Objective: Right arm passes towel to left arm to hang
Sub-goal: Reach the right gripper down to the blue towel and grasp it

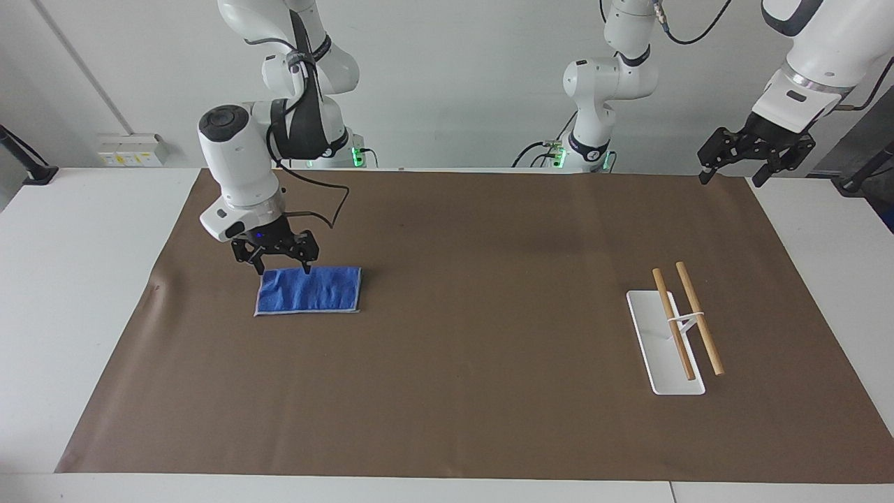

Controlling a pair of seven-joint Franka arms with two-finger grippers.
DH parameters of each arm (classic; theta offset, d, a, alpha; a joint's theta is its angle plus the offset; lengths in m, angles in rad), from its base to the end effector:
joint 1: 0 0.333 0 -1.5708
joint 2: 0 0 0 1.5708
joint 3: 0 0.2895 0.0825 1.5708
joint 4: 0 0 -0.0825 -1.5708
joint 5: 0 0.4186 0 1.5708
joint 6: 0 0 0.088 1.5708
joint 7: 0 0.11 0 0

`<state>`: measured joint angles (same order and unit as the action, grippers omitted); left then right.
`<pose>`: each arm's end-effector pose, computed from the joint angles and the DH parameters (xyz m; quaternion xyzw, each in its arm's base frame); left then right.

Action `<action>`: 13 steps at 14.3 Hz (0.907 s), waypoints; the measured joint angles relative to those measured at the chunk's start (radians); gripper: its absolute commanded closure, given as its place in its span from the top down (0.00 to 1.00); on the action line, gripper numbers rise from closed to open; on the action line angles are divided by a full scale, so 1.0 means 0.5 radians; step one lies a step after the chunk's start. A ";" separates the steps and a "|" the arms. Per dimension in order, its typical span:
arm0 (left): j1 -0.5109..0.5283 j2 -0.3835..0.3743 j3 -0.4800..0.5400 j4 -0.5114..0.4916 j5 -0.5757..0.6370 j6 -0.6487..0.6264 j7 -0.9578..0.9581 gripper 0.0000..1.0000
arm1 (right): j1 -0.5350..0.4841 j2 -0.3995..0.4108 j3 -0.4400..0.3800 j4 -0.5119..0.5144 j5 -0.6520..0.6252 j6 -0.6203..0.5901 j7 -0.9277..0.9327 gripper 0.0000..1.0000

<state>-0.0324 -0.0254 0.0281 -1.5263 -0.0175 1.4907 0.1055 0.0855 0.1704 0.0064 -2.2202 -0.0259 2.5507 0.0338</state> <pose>0.5738 -0.0043 0.6252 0.9984 -0.0555 -0.0046 0.0093 0.5783 0.0536 0.2600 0.9960 0.0390 0.0803 0.0025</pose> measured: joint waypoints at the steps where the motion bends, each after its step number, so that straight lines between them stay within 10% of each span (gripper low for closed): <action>1: 0.000 0.000 0.000 0.000 0.000 0.000 0.000 1.00 | -0.006 0.006 -0.003 -0.028 0.000 0.024 -0.015 1.00; 8: 0.000 0.000 0.000 0.000 0.000 0.000 0.000 1.00 | -0.078 0.017 -0.006 -0.158 0.000 0.136 -0.126 1.00; 13: 0.000 0.000 0.000 0.000 0.000 0.000 0.000 1.00 | -0.078 0.007 -0.005 -0.180 0.011 0.139 -0.126 0.00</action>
<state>-0.0324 -0.0254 0.0281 -1.5263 -0.0175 1.4907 0.1055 0.0466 0.1737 0.0036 -2.3100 -0.0202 2.6204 -0.0292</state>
